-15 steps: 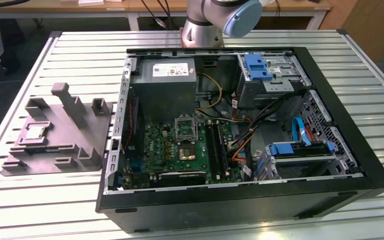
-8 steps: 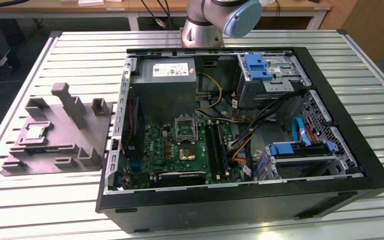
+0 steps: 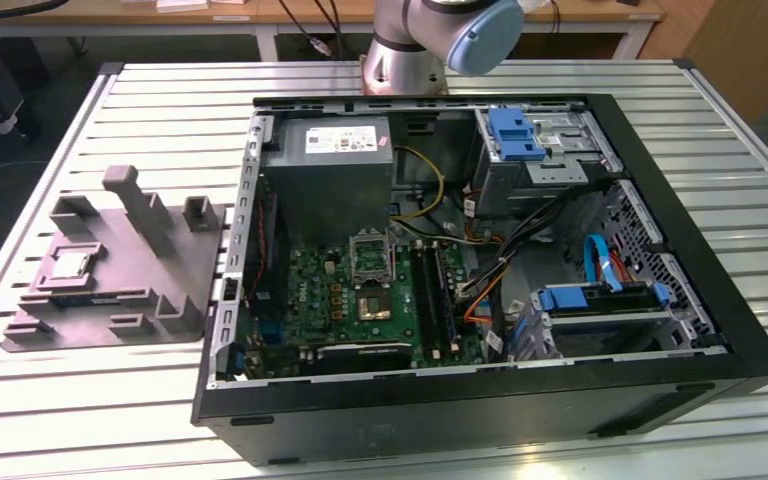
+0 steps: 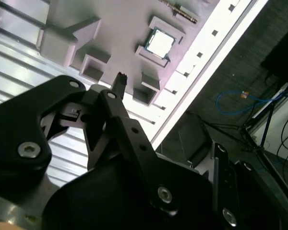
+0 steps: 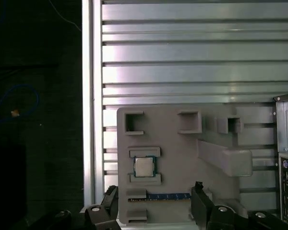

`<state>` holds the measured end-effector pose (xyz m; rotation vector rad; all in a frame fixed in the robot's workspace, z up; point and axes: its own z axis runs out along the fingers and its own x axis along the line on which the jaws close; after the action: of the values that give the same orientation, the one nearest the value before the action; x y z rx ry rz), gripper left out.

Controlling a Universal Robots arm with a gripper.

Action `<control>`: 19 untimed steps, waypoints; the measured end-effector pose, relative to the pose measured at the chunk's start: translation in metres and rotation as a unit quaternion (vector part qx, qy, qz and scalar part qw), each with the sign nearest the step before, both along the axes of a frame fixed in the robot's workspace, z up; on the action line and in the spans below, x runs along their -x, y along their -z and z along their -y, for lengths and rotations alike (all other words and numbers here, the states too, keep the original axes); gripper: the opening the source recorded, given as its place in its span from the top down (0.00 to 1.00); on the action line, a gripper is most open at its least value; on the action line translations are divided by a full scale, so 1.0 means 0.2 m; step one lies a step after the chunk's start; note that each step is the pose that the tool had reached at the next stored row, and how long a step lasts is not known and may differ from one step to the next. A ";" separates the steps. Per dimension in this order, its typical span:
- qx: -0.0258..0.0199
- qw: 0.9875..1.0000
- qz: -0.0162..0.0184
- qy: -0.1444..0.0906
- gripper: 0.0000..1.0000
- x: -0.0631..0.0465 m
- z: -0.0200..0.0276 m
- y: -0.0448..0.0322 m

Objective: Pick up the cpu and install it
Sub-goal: 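Pick up the cpu and move it towards the insertion slot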

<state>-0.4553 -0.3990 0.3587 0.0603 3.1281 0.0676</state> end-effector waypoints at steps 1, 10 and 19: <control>0.000 1.000 0.000 0.000 0.29 0.00 0.000 0.003; 0.000 1.000 0.000 0.000 0.29 0.01 0.008 0.037; 0.000 1.000 0.000 -0.002 0.29 0.02 0.009 0.053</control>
<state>-0.4600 -0.4008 0.3482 0.0542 3.1283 0.0679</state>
